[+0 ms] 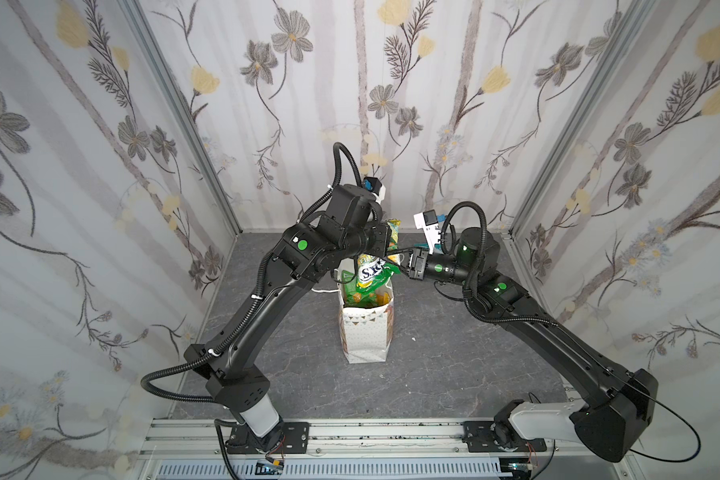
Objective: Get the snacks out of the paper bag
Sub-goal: 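Hold the mango tea pack up while the right gripper grasps it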
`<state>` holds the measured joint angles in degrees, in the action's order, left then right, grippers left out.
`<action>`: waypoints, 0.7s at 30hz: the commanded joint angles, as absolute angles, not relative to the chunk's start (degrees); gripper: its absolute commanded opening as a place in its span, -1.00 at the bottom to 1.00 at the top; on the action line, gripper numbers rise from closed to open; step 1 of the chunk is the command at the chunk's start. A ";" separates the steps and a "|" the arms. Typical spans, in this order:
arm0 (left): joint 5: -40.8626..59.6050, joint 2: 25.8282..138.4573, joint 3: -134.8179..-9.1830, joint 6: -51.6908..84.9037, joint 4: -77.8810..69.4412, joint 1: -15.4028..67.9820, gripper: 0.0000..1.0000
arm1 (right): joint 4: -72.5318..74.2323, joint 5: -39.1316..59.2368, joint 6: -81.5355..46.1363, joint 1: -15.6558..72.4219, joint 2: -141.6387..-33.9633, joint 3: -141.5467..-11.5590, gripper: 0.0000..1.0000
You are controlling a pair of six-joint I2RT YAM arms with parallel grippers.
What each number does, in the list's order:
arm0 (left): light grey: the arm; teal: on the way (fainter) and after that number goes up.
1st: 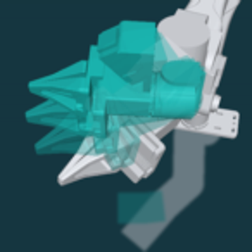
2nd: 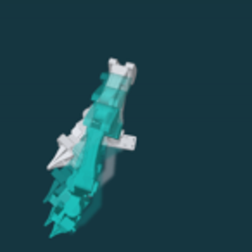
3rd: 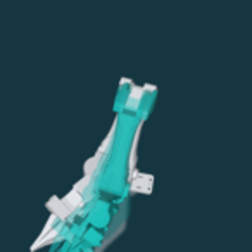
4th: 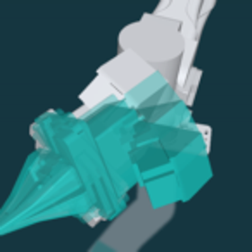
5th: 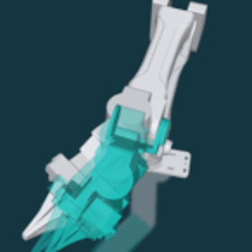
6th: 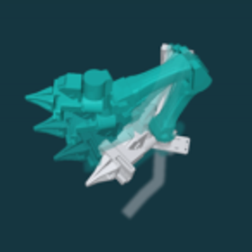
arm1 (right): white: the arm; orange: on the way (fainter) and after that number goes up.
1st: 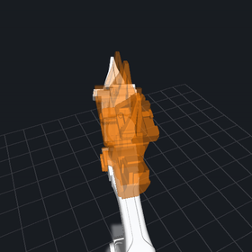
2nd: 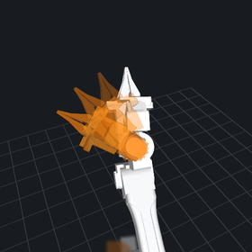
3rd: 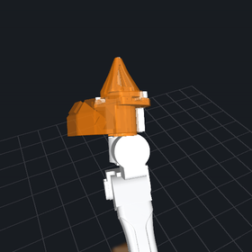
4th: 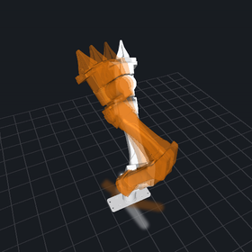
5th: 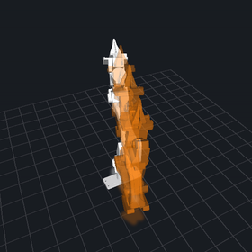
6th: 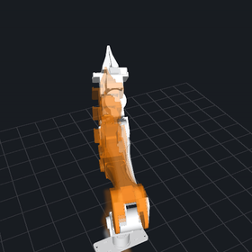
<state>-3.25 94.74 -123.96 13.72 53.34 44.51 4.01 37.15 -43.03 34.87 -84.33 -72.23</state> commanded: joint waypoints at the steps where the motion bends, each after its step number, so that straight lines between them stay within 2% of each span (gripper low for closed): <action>1: -3.78 92.73 -122.20 13.56 49.20 44.48 -0.08 | 4.86 36.70 -42.26 34.97 -84.29 -73.33 -0.92; 5: -3.49 89.68 -118.85 12.40 46.69 44.48 0.27 | 4.94 34.95 -41.75 34.48 -83.84 -73.64 -1.00; 9: -1.95 84.25 -112.37 10.36 41.11 44.47 0.55 | 4.90 34.54 -41.77 33.12 -83.50 -74.17 -1.00; 15: -0.71 75.08 -101.29 7.21 32.49 44.47 0.79 | 4.72 34.82 -41.68 29.60 -82.67 -74.42 -1.00; 21: -0.54 68.11 -93.68 3.95 30.28 44.46 0.97 | 4.22 37.33 -41.48 23.10 -81.94 -73.53 -1.00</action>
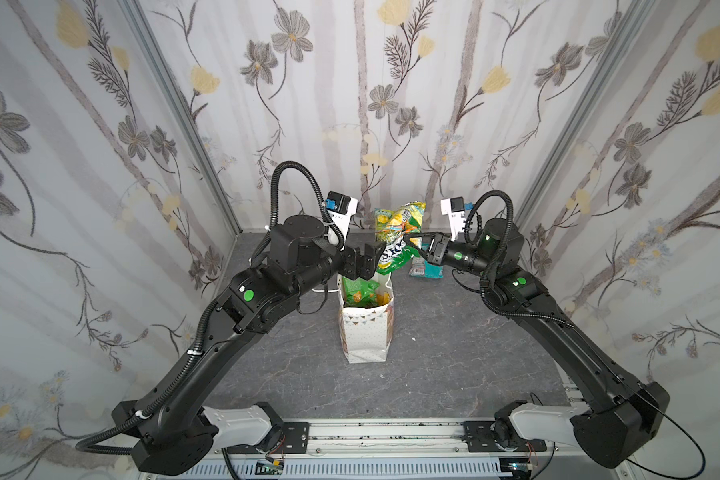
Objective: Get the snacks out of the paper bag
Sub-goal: 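Hold the mango tea pack up while the right gripper grasps it, then carry the mango tea pack with the right gripper to the table beside the teal pack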
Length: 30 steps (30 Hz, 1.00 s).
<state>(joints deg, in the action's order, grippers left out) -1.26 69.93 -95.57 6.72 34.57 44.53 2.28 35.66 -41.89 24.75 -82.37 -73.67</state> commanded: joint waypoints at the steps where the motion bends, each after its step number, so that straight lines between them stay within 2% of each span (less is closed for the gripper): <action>1: -0.37 67.19 -92.67 3.46 30.30 44.41 1.00 | 4.25 37.93 -41.48 21.88 -81.85 -73.35 -1.00; 14: 5.89 59.66 -83.98 0.00 34.19 44.51 1.00 | 4.30 43.37 -39.93 5.67 -83.76 -67.94 -1.00; 18: 7.00 58.72 -83.67 -0.20 36.35 44.48 1.00 | 4.83 45.37 -39.95 1.57 -86.57 -66.26 -1.00; 30: 10.16 59.15 -83.67 -0.28 38.07 44.46 1.00 | 5.54 41.93 -37.13 -5.38 -99.45 -64.37 -1.00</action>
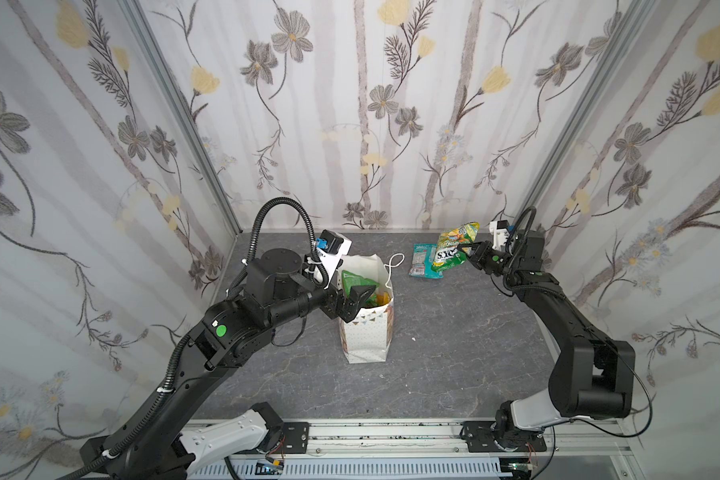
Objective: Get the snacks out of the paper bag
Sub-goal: 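Carry the mango tea pack with the right gripper to the table beside the teal pack, then lower the mango tea pack beside the teal pack and open the right gripper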
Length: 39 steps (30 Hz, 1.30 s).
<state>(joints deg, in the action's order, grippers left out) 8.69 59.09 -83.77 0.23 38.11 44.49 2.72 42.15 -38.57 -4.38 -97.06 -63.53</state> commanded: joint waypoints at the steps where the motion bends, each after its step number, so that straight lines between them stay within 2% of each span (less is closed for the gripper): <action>1: 10.20 59.24 -83.67 -0.23 38.11 44.43 1.00 | 5.61 42.17 -37.10 -6.06 -101.00 -64.93 -1.00; 9: 8.60 59.84 -83.83 -0.18 39.22 44.47 1.00 | 2.79 39.47 -36.08 -8.68 -114.37 -73.46 -1.00; 20: 5.43 60.99 -85.06 0.88 40.93 44.47 1.00 | -9.38 34.85 -31.11 -9.14 -128.50 -89.51 -1.00; 23: 4.04 61.17 -85.48 1.04 41.23 44.47 1.00 | -12.81 33.33 -29.68 -9.14 -130.88 -92.97 -0.90; 34: 0.66 61.13 -85.08 3.16 41.79 44.53 1.00 | -16.17 32.94 -28.43 -6.99 -136.22 -97.89 -0.75; 39: 0.02 61.70 -85.17 4.11 42.07 44.51 1.00 | -17.50 31.33 -27.83 -6.75 -136.02 -98.26 -0.45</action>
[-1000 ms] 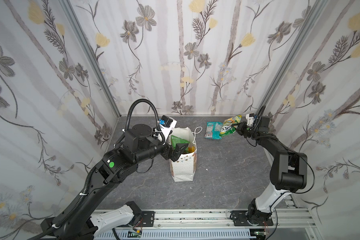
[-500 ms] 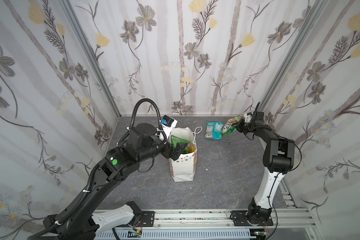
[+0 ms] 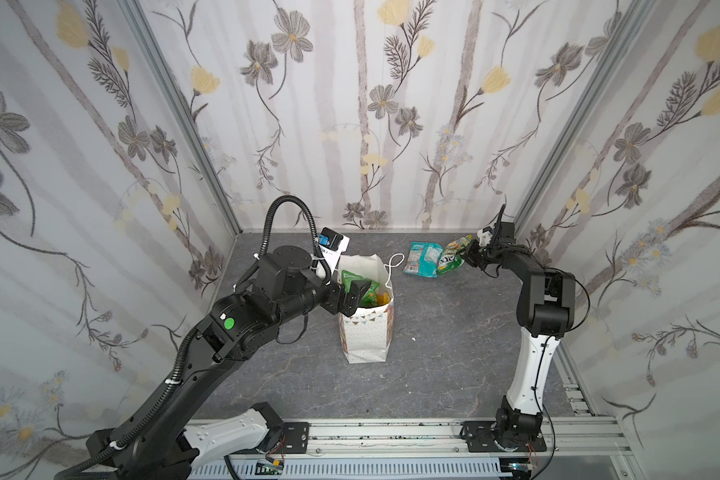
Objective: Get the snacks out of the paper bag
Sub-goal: 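Lower the mango tea pack beside the teal pack and open the right gripper, then move the left gripper over the bag while the right gripper returns toward it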
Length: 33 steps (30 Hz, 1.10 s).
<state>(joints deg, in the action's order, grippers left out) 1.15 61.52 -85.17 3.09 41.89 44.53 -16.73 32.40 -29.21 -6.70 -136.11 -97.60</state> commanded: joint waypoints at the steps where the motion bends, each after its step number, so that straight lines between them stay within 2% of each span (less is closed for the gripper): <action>1: 0.00 61.83 -85.25 4.12 41.98 44.47 1.00 | -17.84 30.72 -27.47 -6.77 -135.76 -98.24 -0.37; 12: 1.54 62.56 -86.86 4.38 41.97 44.51 1.00 | -21.91 21.03 -22.17 -6.75 -131.28 -97.38 0.13; 19: 1.40 63.26 -88.42 4.70 41.65 44.46 1.00 | -24.10 16.87 -19.73 -6.51 -125.49 -97.28 0.26; 24: -3.05 65.74 -91.23 6.10 42.76 44.47 1.00 | -23.48 17.41 -19.51 -4.20 -117.60 -95.57 0.31; 33: -13.64 75.39 -99.80 10.31 49.37 43.60 1.00 | -15.22 21.97 -22.91 2.45 -97.43 -86.05 0.60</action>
<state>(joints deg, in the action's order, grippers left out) -9.06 73.21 -97.62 7.88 46.11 44.14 -20.69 19.75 -21.10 1.21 -100.95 -88.16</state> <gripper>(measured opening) 0.997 0.797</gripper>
